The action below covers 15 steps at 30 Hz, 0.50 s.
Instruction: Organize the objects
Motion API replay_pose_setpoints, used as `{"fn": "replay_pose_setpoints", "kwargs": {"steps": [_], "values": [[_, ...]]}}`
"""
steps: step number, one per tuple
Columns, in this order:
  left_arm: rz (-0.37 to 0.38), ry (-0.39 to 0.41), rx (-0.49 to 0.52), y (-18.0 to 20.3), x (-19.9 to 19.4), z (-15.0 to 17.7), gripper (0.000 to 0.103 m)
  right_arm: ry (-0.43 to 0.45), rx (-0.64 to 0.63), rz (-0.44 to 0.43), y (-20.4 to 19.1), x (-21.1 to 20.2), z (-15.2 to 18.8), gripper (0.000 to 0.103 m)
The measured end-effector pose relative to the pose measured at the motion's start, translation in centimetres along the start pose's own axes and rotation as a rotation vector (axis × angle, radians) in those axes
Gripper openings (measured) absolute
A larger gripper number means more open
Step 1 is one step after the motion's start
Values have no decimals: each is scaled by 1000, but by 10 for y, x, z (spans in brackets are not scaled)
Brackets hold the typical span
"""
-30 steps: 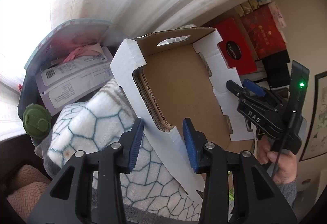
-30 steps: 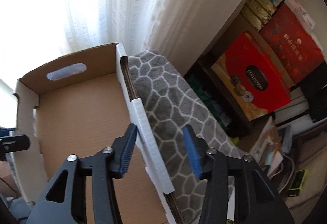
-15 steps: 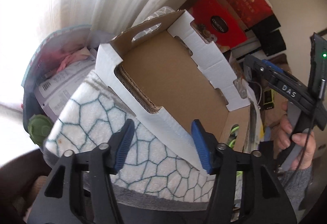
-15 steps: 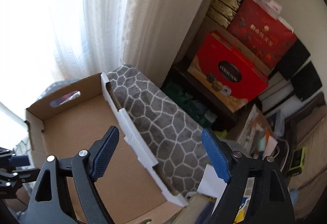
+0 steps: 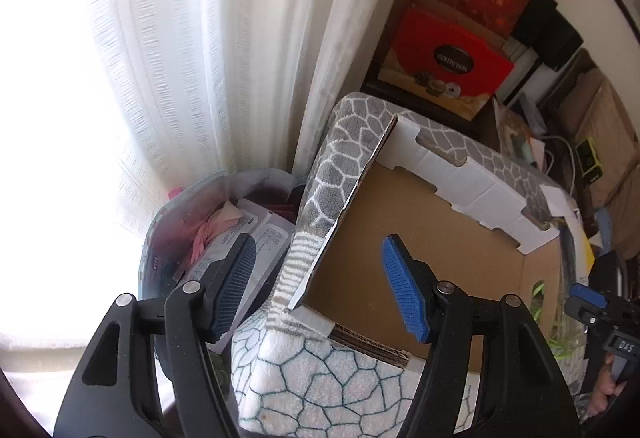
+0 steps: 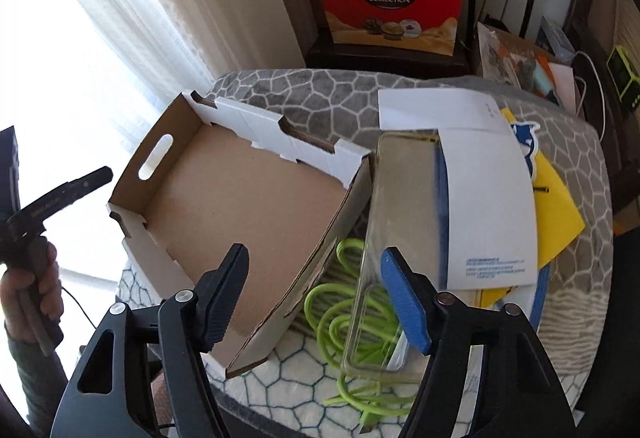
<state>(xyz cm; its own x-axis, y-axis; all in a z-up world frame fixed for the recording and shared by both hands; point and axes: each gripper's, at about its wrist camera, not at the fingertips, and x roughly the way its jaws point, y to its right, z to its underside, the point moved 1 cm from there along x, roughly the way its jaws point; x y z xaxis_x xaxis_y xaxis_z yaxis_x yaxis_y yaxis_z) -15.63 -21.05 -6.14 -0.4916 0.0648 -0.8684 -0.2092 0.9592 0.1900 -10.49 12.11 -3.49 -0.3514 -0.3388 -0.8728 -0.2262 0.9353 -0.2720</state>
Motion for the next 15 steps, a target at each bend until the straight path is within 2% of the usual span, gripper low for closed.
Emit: {"fn": "replay_pose_setpoints", "kwargs": {"steps": [3, 5, 7, 8, 9, 10, 12, 15], "values": [[-47, -39, 47, 4, 17, -1, 58, -39, 25, -37, -1, 8, 4, 53], [-51, -59, 60, 3, 24, 0, 54, -74, 46, -35, 0, 15, 7, 49], [-25, -85, 52, 4, 31, 2, 37, -85, 46, -31, 1, 23, 8, 41], [-3, -103, 42, 3, 34, 4, 23, -84, 48, -36, 1, 25, 7, 39], [10, -119, 33, 2, 37, 6, 17, -81, 50, -53, 2, 27, 6, 32], [2, -116, 34, 1, 38, 8, 17, -87, 55, -73, 1, 30, 5, 28], [-5, -109, 41, 2, 35, 11, 14, -84, 56, -60, 1, 30, 2, 28], [26, -114, 14, 2, 30, 15, 14, -83, 56, -35, 2, 32, -4, 29]]}}
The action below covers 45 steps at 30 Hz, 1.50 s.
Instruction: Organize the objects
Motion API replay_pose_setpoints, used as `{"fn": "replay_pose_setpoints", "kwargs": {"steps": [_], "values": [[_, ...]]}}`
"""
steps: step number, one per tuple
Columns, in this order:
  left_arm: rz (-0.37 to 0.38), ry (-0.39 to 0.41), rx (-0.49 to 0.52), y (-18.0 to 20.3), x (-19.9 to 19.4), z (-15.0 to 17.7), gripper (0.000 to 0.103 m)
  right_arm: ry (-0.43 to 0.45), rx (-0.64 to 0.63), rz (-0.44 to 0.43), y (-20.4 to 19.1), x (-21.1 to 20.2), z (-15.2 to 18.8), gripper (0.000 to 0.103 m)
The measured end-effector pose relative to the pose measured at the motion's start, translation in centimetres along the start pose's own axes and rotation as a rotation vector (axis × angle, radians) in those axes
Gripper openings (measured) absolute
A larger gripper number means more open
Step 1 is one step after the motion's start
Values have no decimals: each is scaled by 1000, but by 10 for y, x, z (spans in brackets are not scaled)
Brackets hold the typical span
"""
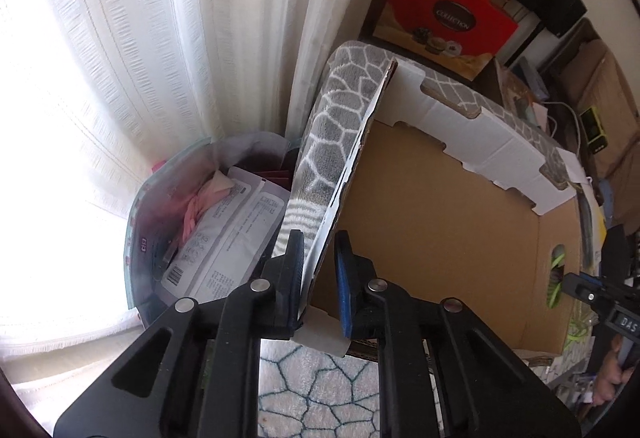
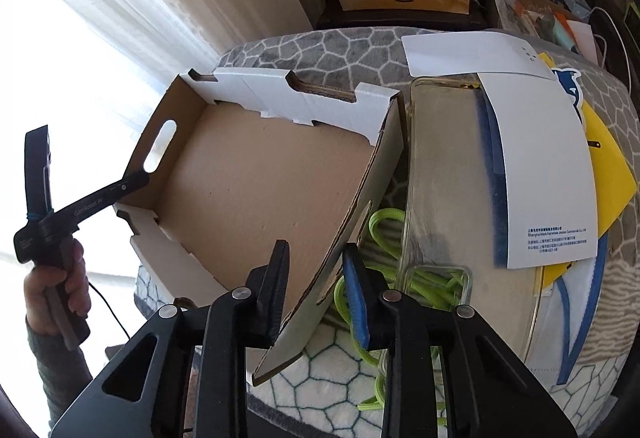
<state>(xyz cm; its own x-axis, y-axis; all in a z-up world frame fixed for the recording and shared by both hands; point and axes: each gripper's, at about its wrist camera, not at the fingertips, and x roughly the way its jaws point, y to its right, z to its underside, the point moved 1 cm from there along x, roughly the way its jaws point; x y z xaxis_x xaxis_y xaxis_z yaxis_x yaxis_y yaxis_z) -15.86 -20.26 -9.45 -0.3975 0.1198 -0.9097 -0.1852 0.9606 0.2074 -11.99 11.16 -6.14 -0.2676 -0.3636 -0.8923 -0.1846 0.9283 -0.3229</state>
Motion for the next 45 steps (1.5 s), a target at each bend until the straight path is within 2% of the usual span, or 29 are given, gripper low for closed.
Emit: {"fn": "replay_pose_setpoints", "kwargs": {"steps": [6, 11, 13, 14, 15, 16, 17, 19, 23, 31, 36, 41, 45], "values": [[4, 42, -7, 3, -15, 11, 14, 29, -26, 43, -2, 0, -15, 29], [-21, 12, -15, 0, -4, 19, 14, -3, -62, 44, -3, 9, -16, 32], [-22, 21, -34, -1, -6, 20, 25, 7, -68, 38, -3, 2, -14, 33], [-32, 37, -33, -2, -10, 19, 42, 27, -72, 32, -2, -6, -14, 36], [-51, 66, -26, -1, -17, 18, 59, 53, -78, 26, -2, -17, -14, 46], [-72, 103, -14, 1, -26, 18, 64, 79, -87, 24, -1, -28, -13, 55], [-89, 136, 1, 4, -36, 17, 69, 101, -99, 35, 0, -40, -12, 57], [-96, 172, 24, 10, -52, 13, 71, 125, -109, 63, 3, -56, -12, 58], [5, 179, 45, 28, -71, 9, 79, 143, -80, 106, 21, -77, -9, 59], [184, 123, 98, 86, -68, 12, 82, 170, -51, 219, 59, -92, -4, 72], [253, 87, 164, 139, -62, 11, 82, 167, 0, 237, 86, -90, -9, 72], [276, 67, 242, 194, -54, 4, 82, 172, 55, 249, 106, -88, -12, 72], [321, 18, 267, 227, -41, -1, 80, 173, 95, 245, 119, -89, -13, 69]]}}
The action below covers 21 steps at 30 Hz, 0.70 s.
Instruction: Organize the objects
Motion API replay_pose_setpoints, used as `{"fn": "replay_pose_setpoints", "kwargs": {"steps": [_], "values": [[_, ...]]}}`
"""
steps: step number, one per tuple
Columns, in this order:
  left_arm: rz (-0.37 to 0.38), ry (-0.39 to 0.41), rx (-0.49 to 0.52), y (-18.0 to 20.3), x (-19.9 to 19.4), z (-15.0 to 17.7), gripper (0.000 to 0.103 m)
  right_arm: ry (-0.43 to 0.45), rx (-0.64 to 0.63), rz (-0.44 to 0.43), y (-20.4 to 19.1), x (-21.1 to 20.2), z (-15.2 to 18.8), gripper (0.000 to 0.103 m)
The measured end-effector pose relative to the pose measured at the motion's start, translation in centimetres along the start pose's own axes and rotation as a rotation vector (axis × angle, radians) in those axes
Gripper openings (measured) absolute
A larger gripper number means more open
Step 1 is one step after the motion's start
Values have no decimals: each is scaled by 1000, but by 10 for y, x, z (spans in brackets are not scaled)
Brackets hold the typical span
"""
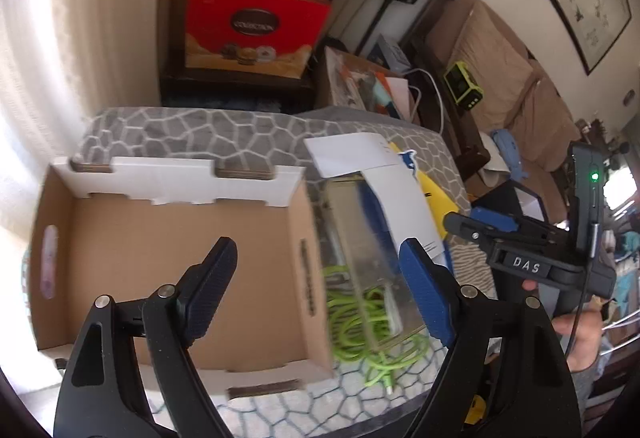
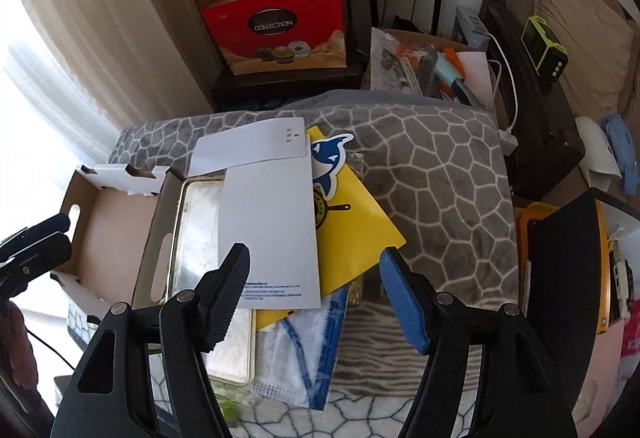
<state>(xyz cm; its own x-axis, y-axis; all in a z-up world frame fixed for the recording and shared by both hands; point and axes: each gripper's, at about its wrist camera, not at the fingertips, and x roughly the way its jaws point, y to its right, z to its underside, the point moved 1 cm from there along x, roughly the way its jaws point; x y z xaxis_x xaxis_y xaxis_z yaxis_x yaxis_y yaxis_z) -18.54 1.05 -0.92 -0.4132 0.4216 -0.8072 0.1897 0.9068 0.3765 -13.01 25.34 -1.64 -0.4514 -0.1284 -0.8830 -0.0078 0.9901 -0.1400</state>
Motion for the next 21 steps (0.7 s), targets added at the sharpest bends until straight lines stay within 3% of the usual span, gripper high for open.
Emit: {"fn": "replay_pose_setpoints", "kwargs": {"steps": [2, 4, 7, 9, 15, 21], "values": [[-10, -14, 4, 7, 7, -4, 79, -1, 13, -20, 3, 0, -2, 69], [-77, -11, 24, 11, 9, -4, 79, -3, 20, -28, 2, 0, -4, 69], [-138, -9, 39, 3, 6, 0, 79, -4, 17, -46, -6, 3, -9, 84], [-195, 3, 42, -10, -3, 2, 79, -15, 0, -34, -14, 10, -12, 84], [-349, 31, -17, -82, -36, 16, 80, -50, -12, -36, -34, 35, -20, 86], [-444, 33, -113, -162, -56, 30, 82, -56, -24, 0, -43, 49, -25, 90]]}}
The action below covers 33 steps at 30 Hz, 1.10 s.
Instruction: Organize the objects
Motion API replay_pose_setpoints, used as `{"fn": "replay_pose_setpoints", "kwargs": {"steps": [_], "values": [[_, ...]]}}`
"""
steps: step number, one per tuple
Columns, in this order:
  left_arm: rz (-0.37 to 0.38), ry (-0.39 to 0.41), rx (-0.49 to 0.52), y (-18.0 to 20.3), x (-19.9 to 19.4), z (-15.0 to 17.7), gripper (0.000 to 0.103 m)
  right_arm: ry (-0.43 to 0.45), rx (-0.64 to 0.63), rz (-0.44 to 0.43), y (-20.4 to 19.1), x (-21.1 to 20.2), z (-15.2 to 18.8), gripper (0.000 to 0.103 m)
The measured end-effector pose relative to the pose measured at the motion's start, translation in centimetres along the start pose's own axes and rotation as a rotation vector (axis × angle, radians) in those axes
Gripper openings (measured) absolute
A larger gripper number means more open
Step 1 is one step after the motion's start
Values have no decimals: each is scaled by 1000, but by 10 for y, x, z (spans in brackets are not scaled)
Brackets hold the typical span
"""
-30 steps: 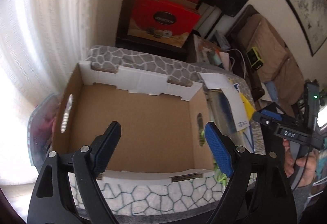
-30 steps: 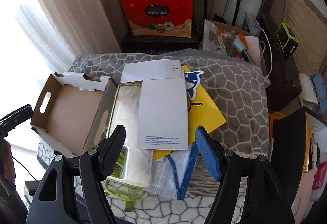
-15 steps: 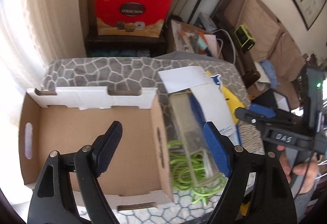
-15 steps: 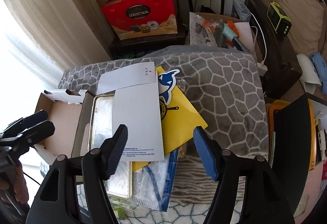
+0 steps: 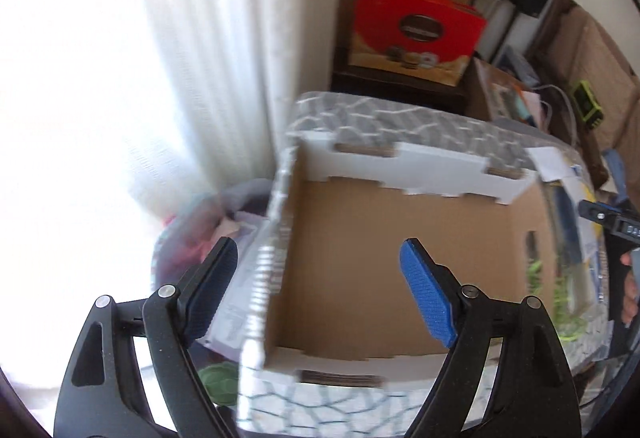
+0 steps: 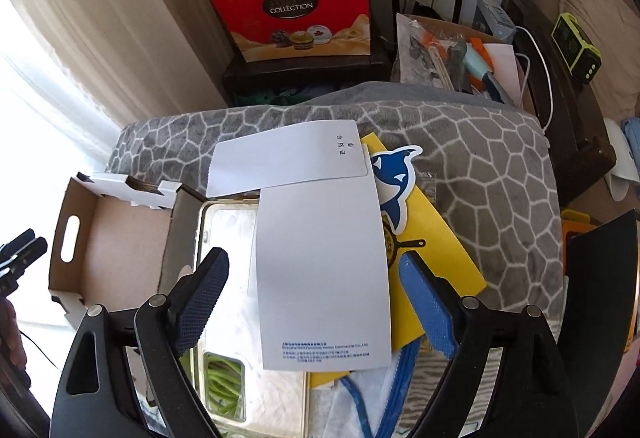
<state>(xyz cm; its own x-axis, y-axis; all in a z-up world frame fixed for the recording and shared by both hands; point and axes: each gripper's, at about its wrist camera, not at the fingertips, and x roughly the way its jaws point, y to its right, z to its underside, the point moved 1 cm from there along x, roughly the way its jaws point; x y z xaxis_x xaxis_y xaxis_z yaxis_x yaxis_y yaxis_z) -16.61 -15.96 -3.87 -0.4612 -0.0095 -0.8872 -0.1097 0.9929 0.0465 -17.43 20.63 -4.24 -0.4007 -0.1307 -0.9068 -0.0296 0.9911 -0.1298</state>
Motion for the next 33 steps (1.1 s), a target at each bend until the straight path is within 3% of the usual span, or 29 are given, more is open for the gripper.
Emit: {"fn": "replay_pose_setpoints", "kwargs": {"steps": [6, 13, 16, 18, 21, 23, 27, 33], "values": [[-31, -68, -38, -42, 35, 11, 82, -21, 7, 49, 1, 13, -4, 98], [21, -92, -5, -35, 56, 19, 82, -44, -44, 104, -10, 21, -2, 94], [29, -115, 0, -30, 62, 19, 66, -59, -48, 98, -10, 21, -1, 82], [38, -131, 0, -29, 66, 20, 46, -68, -47, 84, -7, 19, -1, 72], [41, -150, 5, -28, 72, 23, 24, -83, -36, 47, -4, 17, -3, 72], [53, -153, 5, -27, 73, 27, 15, -86, -30, 26, -2, 16, -3, 72], [58, -143, 14, -24, 72, 28, 7, -87, -30, -8, -3, 5, 1, 72], [52, -133, 19, -24, 71, 29, 5, -50, -64, -25, -8, -23, 8, 72]]}}
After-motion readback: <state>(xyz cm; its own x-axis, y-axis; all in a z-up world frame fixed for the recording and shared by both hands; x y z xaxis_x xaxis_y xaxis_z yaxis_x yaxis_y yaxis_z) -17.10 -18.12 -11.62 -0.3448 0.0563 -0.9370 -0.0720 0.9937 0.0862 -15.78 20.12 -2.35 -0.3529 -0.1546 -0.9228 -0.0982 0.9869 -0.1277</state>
